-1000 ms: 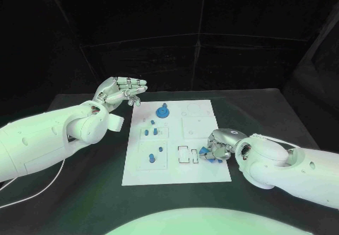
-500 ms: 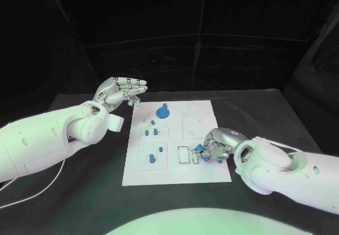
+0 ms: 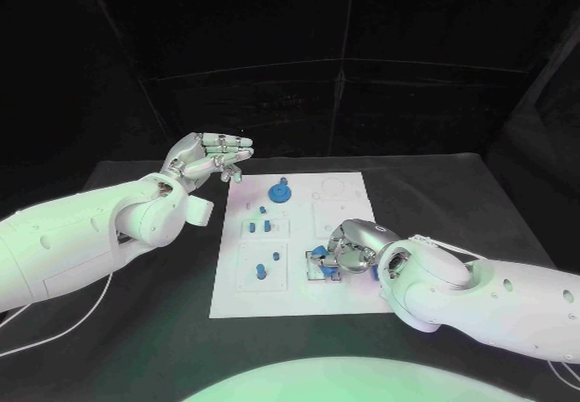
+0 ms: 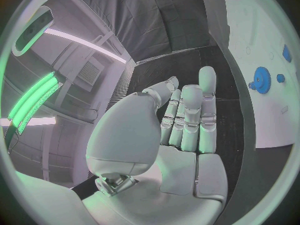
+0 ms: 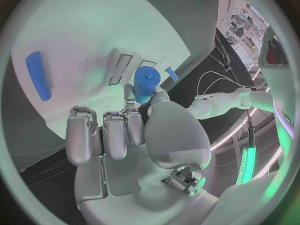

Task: Assemble the parts on the task board

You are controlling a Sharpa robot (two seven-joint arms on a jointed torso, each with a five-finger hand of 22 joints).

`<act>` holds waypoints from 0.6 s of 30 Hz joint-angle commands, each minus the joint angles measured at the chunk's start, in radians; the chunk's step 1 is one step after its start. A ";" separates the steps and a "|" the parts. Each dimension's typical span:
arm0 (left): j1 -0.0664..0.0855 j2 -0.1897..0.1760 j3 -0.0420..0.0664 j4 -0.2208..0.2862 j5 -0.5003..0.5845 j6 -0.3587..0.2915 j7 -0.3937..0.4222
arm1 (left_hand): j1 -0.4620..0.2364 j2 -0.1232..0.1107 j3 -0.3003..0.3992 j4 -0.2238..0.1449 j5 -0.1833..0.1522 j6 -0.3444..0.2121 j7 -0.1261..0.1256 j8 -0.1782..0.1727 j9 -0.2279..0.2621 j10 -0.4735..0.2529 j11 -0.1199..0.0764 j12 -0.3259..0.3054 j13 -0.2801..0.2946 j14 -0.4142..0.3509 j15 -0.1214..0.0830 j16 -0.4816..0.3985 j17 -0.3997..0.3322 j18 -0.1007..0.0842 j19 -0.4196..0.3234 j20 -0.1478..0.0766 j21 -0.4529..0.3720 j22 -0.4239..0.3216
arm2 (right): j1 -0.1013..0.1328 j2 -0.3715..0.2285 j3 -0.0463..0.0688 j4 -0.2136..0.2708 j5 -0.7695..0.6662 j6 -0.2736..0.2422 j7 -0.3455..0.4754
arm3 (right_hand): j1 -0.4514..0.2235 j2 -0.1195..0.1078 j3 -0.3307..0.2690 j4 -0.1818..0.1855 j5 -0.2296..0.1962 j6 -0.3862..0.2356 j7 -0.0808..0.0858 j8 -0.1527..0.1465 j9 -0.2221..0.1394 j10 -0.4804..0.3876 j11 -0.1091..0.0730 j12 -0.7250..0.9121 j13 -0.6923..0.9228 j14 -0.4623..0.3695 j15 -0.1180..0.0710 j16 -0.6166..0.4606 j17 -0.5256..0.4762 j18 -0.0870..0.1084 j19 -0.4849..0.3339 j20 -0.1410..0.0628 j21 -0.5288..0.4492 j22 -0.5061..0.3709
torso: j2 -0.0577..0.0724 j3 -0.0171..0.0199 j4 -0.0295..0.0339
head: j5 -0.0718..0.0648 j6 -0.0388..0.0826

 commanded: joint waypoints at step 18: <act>0.001 0.003 0.001 0.003 0.003 0.014 0.001 | -0.008 0.003 -0.007 0.000 0.006 -0.007 0.003 0.006 -0.002 -0.009 -0.001 0.003 -0.001 -0.011 0.000 0.003 -0.002 0.015 -0.004 0.004 -0.004 -0.002 | 0.002 0.052 0.001 -0.044 0.012 0.025 -0.035 | -0.068 0.011 -0.062 0.001 -0.089 0.057 -0.045 0.020 0.038 0.013 -0.013 -0.001 0.073 0.074 -0.015 0.000 0.090 -0.006 0.028 -0.020 0.002 0.085 | 0.000 0.0012 -0.0027 | 0.008 0.001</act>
